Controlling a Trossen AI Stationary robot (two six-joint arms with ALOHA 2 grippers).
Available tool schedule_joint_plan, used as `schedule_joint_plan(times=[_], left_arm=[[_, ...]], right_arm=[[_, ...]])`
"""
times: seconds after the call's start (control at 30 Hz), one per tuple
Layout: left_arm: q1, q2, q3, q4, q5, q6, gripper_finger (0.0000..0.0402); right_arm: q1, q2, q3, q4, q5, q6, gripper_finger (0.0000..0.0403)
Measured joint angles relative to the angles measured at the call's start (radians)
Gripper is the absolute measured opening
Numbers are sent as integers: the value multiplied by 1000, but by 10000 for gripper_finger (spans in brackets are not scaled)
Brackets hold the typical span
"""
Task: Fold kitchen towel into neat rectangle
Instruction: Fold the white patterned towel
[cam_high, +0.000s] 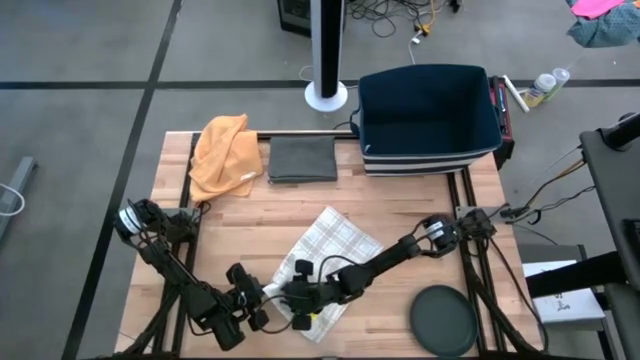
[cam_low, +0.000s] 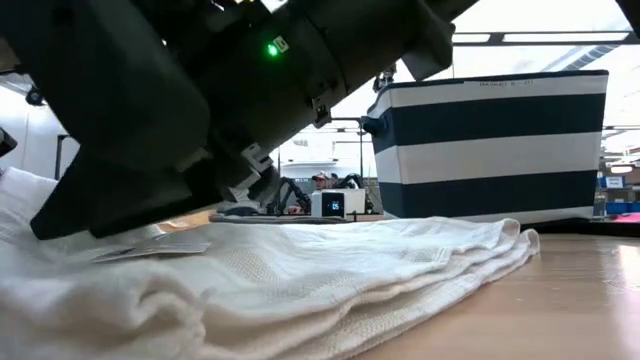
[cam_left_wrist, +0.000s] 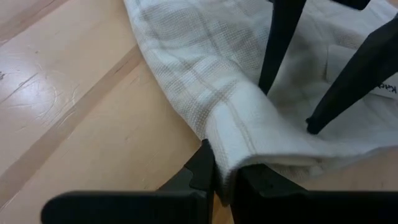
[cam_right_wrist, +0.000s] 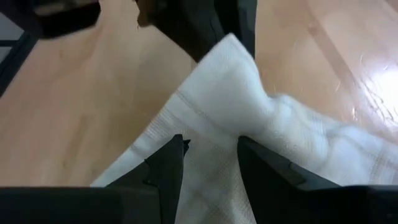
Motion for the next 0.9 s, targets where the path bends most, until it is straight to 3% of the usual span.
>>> schedule_joint_plan(times=[0.43, 0.9], left_arm=[[-16, 0, -16, -4, 29, -25, 29], [-80, -13, -18, -229, 138, -144, 127]], right_arm=[[0, 36, 2, 9, 5, 8, 151], [-1, 32, 2, 3, 8, 1, 160]])
